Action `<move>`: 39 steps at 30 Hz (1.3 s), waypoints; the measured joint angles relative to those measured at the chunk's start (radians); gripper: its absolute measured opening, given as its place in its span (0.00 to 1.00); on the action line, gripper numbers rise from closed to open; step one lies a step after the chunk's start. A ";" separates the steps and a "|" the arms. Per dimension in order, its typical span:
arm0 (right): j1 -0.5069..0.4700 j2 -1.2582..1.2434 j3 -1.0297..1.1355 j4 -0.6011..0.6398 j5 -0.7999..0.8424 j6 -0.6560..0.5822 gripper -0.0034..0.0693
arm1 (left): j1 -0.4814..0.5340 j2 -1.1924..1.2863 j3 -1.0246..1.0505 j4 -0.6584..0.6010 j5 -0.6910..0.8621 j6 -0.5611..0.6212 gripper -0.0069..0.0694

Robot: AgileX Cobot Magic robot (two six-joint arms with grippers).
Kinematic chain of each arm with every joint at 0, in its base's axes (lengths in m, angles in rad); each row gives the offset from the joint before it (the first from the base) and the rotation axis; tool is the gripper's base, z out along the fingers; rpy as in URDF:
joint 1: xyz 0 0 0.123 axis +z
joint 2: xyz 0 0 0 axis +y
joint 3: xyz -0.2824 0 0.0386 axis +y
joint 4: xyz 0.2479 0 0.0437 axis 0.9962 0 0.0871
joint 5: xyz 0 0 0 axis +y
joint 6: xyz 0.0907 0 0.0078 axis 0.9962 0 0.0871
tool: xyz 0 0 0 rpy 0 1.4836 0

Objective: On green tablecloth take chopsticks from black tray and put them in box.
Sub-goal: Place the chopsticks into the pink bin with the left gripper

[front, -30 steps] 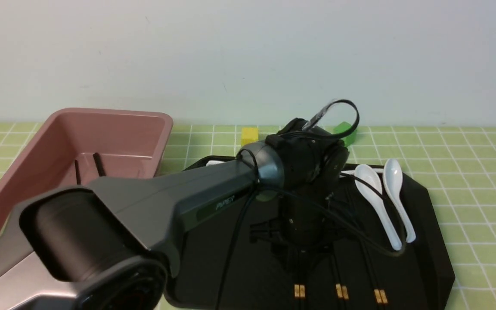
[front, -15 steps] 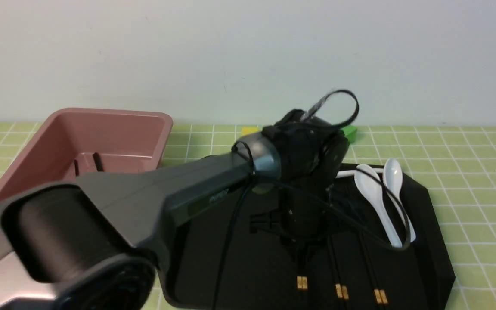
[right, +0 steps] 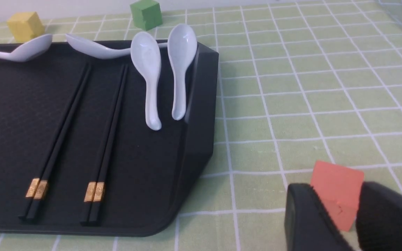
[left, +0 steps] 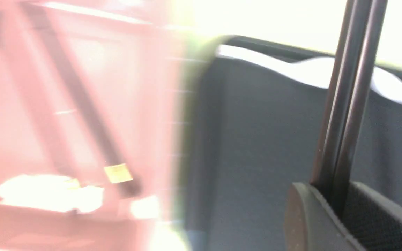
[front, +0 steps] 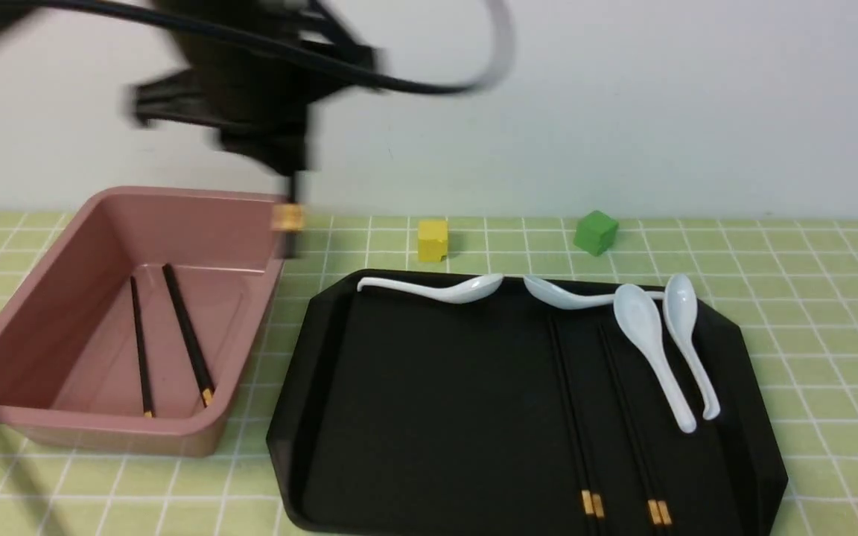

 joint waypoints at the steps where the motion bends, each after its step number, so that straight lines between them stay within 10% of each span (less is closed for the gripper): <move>1: 0.000 0.000 0.000 0.000 0.000 0.000 0.38 | 0.045 -0.025 0.049 -0.012 0.004 0.015 0.23; 12: 0.000 0.000 0.000 0.000 0.000 0.000 0.38 | 0.300 -0.020 0.467 -0.079 -0.253 0.088 0.23; 32: 0.000 0.000 0.000 0.000 0.000 0.000 0.38 | 0.294 0.232 0.479 -0.075 -0.439 0.060 0.45; 39: 0.000 0.000 0.000 0.000 0.000 0.000 0.38 | 0.270 0.036 0.441 -0.063 -0.306 0.141 0.22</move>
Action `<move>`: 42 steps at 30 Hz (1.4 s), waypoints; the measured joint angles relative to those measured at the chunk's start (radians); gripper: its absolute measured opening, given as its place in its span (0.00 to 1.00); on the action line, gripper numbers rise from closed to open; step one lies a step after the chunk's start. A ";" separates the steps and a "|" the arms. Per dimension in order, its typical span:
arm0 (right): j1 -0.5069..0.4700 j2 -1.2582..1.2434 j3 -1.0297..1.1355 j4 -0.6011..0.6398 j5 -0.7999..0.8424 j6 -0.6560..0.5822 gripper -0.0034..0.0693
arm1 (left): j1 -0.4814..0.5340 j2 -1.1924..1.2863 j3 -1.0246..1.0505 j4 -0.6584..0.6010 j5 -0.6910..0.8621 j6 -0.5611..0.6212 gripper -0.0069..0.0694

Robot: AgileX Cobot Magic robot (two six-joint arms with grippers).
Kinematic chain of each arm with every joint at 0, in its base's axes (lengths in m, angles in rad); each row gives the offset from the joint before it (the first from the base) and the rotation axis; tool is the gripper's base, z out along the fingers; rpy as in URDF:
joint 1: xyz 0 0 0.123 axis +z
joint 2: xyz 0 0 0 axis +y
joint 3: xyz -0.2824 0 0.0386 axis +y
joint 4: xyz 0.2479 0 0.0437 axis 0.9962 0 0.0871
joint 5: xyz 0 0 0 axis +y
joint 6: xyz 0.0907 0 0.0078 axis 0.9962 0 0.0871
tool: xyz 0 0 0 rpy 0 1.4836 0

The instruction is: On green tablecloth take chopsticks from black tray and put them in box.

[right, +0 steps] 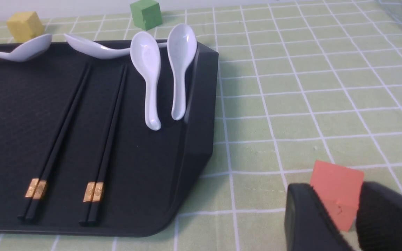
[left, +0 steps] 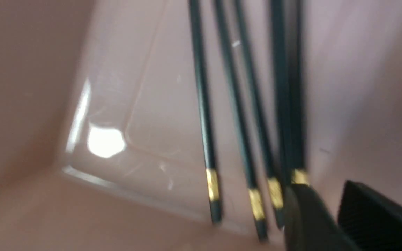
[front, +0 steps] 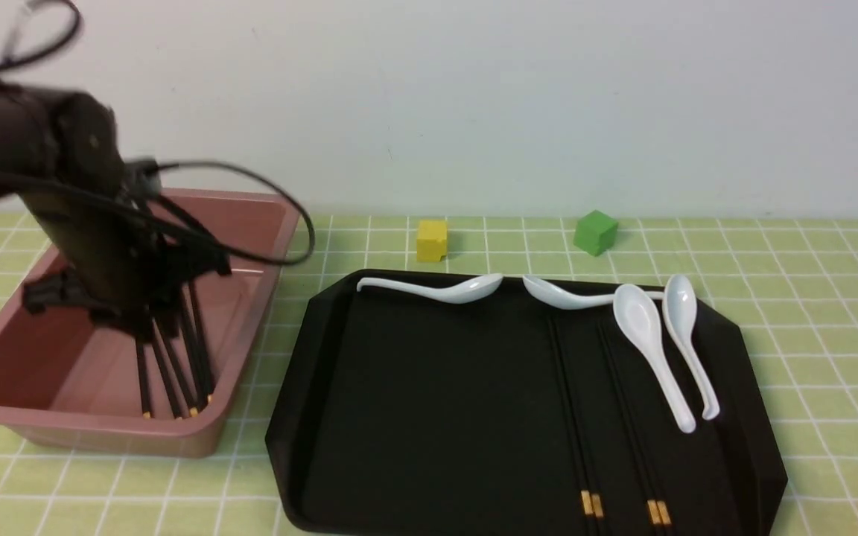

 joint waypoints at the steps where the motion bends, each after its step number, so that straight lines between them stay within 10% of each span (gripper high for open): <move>1: 0.000 0.000 0.000 0.000 0.000 0.000 0.38 | 0.000 -0.047 0.000 0.002 0.016 0.004 0.17; 13: 0.000 0.000 0.000 0.000 0.000 0.000 0.38 | 0.000 -0.638 0.289 -0.013 0.020 0.011 0.07; 25: 0.000 0.000 0.000 0.000 0.000 0.000 0.38 | 0.000 -1.319 0.983 -0.055 -0.510 0.010 0.07; 42: 0.000 0.000 0.000 0.000 0.000 0.000 0.38 | 0.000 -1.452 1.029 -0.055 -0.591 0.008 0.07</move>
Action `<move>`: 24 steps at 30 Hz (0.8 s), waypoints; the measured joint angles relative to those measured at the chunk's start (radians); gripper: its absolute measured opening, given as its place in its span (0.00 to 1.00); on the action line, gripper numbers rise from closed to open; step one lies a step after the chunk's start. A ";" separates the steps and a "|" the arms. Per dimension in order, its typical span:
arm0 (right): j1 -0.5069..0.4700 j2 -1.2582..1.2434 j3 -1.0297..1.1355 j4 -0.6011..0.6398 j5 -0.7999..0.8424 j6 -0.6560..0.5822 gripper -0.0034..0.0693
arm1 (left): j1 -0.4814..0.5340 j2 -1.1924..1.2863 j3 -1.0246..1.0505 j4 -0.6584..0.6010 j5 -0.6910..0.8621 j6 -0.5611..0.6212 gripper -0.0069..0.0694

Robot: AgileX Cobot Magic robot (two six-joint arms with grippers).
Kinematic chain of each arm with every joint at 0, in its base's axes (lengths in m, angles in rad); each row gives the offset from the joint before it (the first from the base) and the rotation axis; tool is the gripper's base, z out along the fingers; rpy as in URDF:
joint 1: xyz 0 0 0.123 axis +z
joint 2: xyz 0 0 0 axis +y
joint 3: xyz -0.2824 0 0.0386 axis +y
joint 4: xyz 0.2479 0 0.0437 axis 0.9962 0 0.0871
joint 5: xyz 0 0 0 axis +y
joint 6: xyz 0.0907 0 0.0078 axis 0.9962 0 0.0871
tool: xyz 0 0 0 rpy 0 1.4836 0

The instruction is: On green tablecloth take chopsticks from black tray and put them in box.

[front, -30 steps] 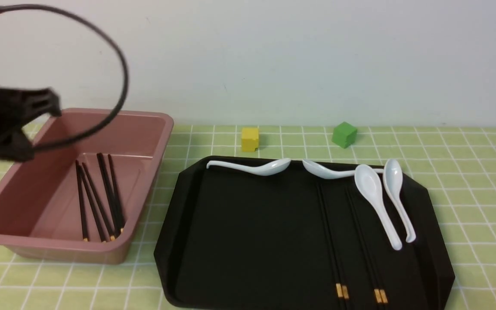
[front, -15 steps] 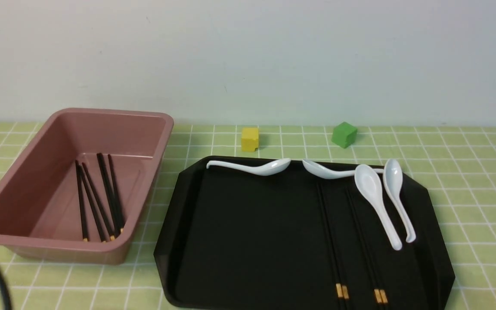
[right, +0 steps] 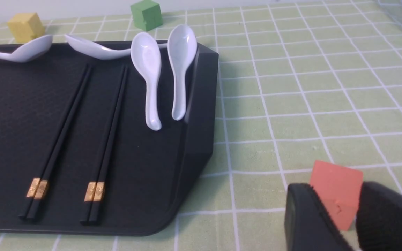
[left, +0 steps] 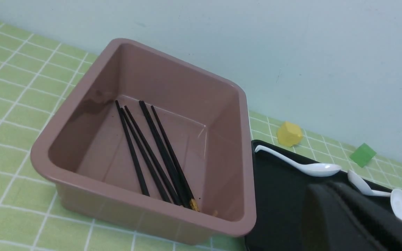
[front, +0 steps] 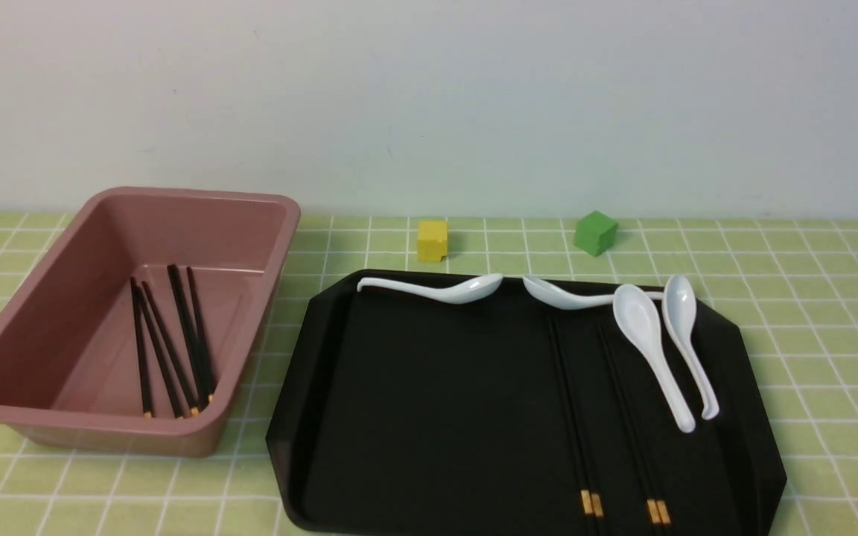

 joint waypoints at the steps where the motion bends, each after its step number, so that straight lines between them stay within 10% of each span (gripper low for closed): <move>1: 0.000 0.000 0.000 0.000 0.000 0.000 0.38 | 0.000 0.000 0.000 0.000 0.000 0.000 0.07; 24: 0.000 0.000 0.000 0.000 0.000 0.000 0.38 | 0.000 -0.291 0.238 0.024 0.008 0.000 0.09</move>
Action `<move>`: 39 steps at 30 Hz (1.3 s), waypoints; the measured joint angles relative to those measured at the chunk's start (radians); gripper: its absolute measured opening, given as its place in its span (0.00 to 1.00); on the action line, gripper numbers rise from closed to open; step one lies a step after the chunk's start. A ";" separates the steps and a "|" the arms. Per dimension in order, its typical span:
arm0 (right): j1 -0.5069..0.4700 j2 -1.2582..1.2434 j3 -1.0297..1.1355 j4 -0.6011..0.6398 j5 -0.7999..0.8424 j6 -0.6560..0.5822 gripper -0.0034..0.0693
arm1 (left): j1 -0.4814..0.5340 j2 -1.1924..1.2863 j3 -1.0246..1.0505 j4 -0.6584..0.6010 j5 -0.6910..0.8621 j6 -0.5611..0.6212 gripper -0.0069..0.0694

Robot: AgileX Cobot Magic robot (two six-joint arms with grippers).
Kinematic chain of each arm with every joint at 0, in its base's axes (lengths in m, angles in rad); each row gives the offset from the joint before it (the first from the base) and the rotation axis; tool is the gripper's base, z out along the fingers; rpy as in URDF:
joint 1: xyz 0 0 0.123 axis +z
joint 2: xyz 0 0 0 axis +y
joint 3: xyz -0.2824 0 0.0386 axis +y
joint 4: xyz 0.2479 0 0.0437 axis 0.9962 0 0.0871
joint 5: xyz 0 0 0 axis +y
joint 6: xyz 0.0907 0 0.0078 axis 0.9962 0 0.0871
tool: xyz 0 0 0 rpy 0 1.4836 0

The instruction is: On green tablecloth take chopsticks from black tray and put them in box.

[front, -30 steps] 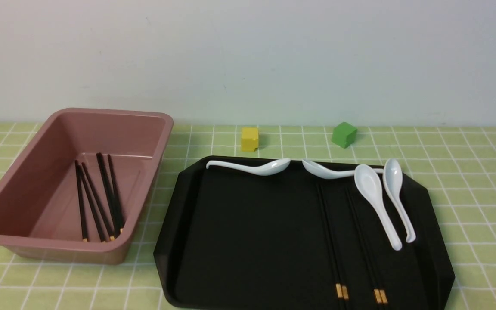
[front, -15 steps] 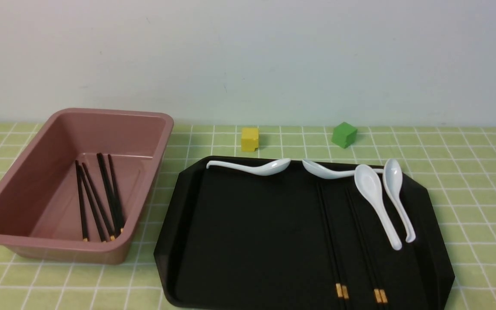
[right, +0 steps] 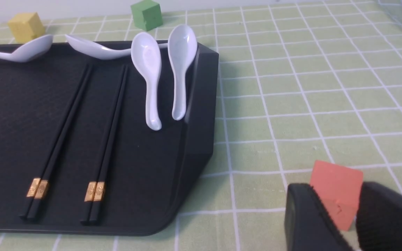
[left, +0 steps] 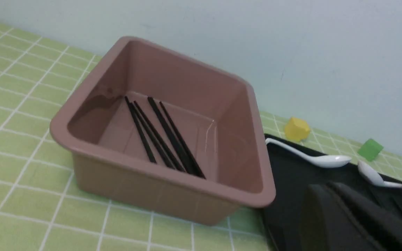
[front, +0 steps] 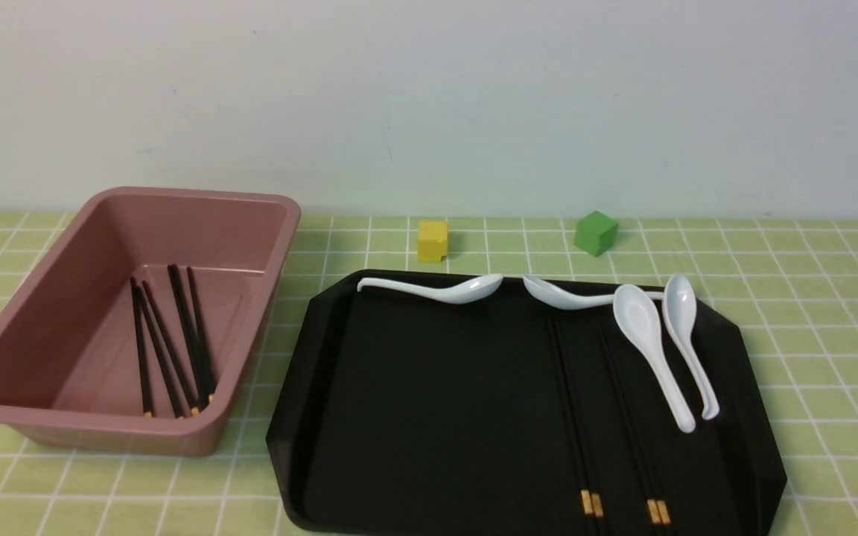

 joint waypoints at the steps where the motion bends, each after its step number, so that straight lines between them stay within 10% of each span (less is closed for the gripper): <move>1: 0.000 0.000 0.000 0.000 0.000 0.000 0.38 | 0.000 -0.005 0.036 0.000 0.004 0.000 0.09; 39: 0.000 0.000 0.000 0.000 0.000 0.000 0.38 | 0.000 -0.008 0.148 0.000 0.032 0.000 0.13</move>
